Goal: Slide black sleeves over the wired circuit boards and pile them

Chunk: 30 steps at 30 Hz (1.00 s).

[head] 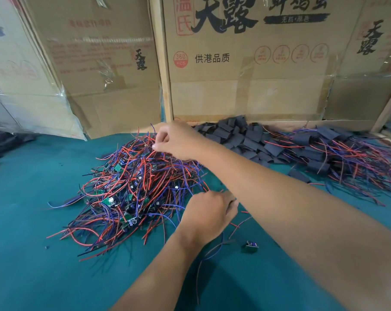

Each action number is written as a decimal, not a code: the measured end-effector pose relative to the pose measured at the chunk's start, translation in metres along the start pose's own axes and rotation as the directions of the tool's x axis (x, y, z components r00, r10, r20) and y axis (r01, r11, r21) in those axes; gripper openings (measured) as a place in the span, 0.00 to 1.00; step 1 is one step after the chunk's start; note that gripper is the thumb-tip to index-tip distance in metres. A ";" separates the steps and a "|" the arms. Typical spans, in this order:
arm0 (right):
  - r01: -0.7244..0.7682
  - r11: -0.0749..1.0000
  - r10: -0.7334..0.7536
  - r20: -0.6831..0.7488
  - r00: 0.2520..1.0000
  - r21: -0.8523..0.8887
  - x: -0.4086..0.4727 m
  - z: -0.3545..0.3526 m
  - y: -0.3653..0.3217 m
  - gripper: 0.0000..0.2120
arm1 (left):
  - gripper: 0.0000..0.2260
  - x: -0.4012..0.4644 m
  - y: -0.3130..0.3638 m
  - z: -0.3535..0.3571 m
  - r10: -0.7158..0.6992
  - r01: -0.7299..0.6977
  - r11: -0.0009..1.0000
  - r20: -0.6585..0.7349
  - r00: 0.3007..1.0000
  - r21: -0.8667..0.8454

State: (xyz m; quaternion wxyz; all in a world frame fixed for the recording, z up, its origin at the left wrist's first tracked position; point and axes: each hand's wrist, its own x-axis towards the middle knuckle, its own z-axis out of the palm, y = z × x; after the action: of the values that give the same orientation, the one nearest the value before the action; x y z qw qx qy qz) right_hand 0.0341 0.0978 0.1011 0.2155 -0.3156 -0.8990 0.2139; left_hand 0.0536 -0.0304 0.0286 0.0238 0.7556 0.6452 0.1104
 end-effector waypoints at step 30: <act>0.012 0.998 0.011 -0.336 0.942 0.067 -0.217 -0.041 0.079 0.12 | 0.09 0.011 0.009 0.026 0.001 -0.095 0.305 -0.100 0.995 -0.948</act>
State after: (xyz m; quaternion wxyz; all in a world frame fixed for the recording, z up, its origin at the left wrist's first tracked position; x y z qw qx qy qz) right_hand 0.2464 0.0204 0.0386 0.3765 -0.3396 -0.8413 0.1875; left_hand 0.0686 -0.0180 0.0064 0.4347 0.6104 0.4340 0.5000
